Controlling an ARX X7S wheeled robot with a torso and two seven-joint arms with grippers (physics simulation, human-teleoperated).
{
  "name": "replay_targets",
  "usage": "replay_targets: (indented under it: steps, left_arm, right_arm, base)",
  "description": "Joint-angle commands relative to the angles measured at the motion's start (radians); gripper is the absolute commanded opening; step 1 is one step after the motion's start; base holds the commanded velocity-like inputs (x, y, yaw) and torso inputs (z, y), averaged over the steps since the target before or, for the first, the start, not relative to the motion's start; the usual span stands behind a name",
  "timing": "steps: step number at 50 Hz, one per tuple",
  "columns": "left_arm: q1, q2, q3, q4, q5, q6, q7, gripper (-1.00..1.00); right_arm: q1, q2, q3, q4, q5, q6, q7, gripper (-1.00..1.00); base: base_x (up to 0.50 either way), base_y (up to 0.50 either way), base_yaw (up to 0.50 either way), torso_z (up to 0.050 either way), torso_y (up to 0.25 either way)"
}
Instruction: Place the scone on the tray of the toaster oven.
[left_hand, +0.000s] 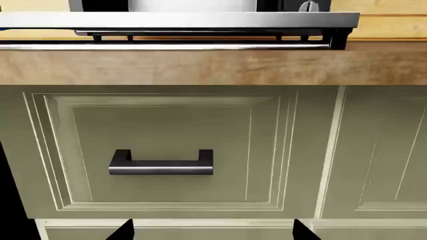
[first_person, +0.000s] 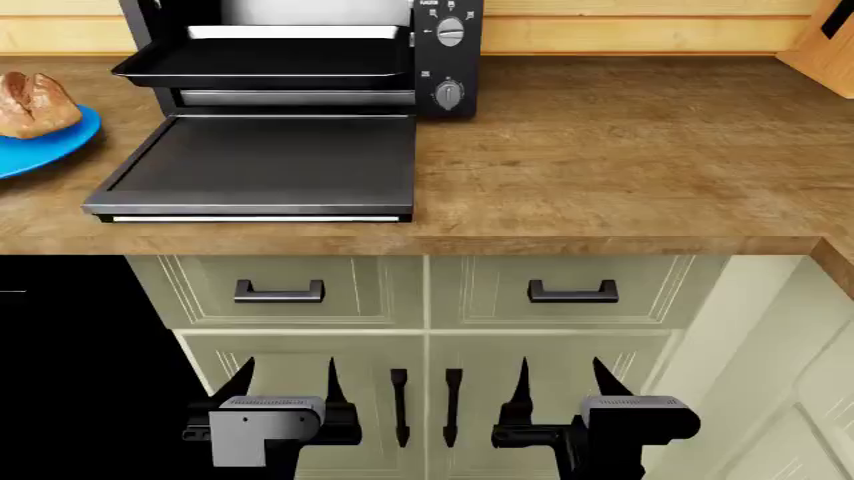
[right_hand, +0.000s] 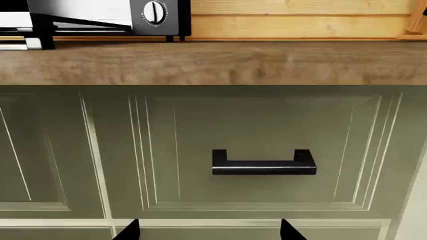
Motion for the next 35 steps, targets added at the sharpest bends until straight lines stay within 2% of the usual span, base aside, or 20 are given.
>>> replay_targets:
  steps: [1,6,8,35]
  left_arm:
    - [0.012,-0.022,0.035,-0.031,0.026,0.041,-0.026,1.0]
    - [0.031,-0.043,0.049,-0.055,-0.016,0.094,-0.015,1.0]
    - [0.053,-0.049,0.051,-0.039,-0.078,0.14,0.027,1.0]
    - [0.072,-0.096,0.107,0.022,-0.095,0.094,-0.011,1.0]
  right_arm:
    - [-0.008,0.017,-0.033,-0.014,-0.008,-0.003,0.023,1.0]
    - [-0.014,0.031,-0.066,-0.009,-0.001,-0.014,0.054,1.0]
    - [-0.016,0.038,-0.074,-0.007,0.007,-0.016,0.056,1.0]
    - [-0.036,0.086,-0.121,-0.056,0.093,-0.004,0.067,1.0]
  base:
    - [0.0,0.0,0.0,0.0,0.0]
    - [0.0,0.0,0.0,0.0,0.0]
    - [0.0,0.0,0.0,0.02,0.0]
    - [0.0,0.0,0.0,0.05,0.0]
